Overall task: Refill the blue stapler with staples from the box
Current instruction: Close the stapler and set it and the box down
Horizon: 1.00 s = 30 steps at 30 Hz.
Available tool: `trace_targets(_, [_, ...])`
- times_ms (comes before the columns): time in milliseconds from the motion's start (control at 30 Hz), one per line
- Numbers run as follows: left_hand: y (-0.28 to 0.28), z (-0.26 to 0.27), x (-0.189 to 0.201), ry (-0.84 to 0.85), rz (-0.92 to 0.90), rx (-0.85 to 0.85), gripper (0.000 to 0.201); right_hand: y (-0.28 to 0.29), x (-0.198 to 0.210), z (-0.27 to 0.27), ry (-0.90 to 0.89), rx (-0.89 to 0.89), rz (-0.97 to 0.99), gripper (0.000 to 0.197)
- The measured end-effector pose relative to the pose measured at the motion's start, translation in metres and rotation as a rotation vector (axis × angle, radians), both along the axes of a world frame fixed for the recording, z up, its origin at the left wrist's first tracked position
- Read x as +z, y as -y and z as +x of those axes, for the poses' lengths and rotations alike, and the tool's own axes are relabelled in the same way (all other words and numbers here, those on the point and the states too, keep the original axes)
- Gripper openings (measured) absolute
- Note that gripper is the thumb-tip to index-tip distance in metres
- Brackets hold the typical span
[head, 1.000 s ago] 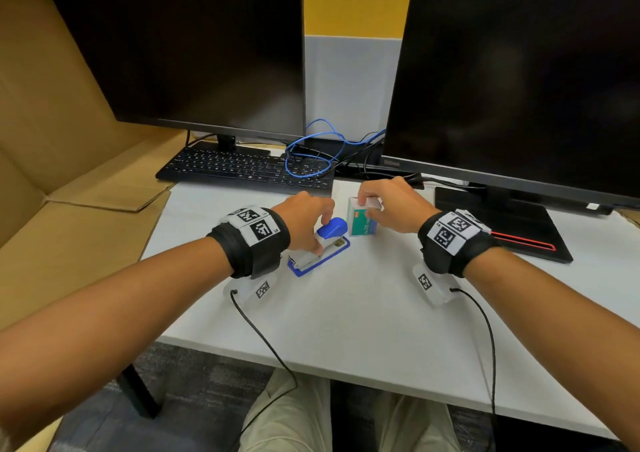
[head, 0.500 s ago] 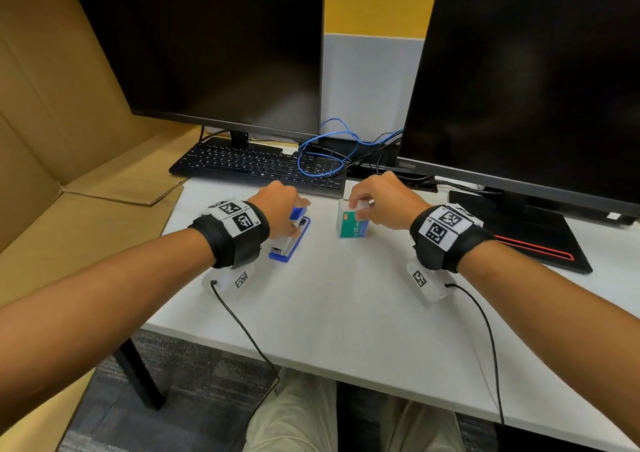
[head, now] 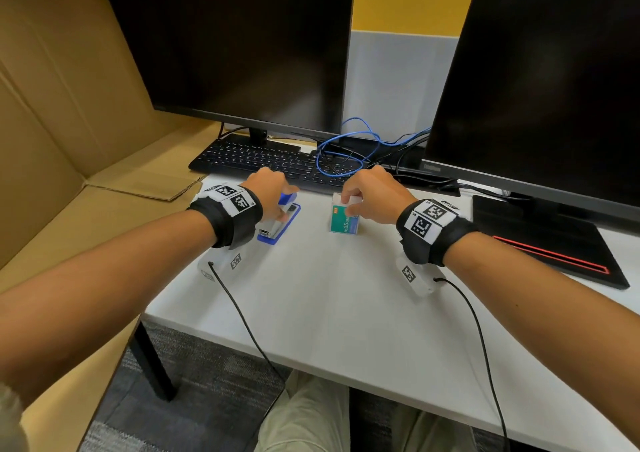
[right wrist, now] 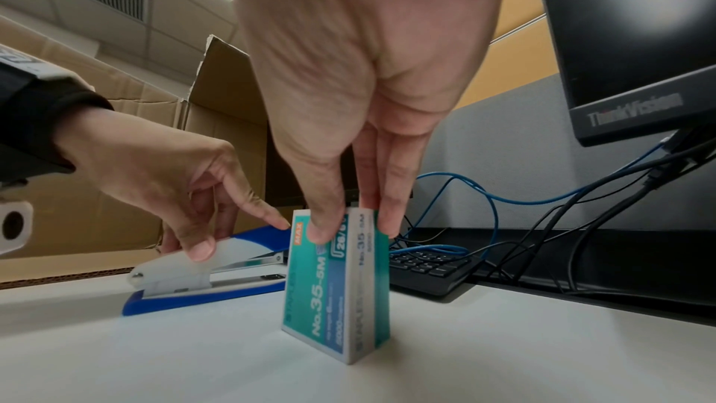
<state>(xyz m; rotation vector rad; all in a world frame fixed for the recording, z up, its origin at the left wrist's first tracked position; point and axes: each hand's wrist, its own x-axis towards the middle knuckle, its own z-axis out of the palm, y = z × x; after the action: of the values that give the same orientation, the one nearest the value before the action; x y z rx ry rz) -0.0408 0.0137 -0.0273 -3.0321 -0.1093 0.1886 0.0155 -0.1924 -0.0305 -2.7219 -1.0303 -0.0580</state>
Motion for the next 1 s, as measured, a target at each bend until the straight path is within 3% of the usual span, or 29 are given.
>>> trace_targets(1000, [-0.003, 0.001, 0.000, -0.020, -0.081, 0.028, 0.070, -0.019, -0.001, 0.007, -0.003, -0.011, -0.003, 0.014])
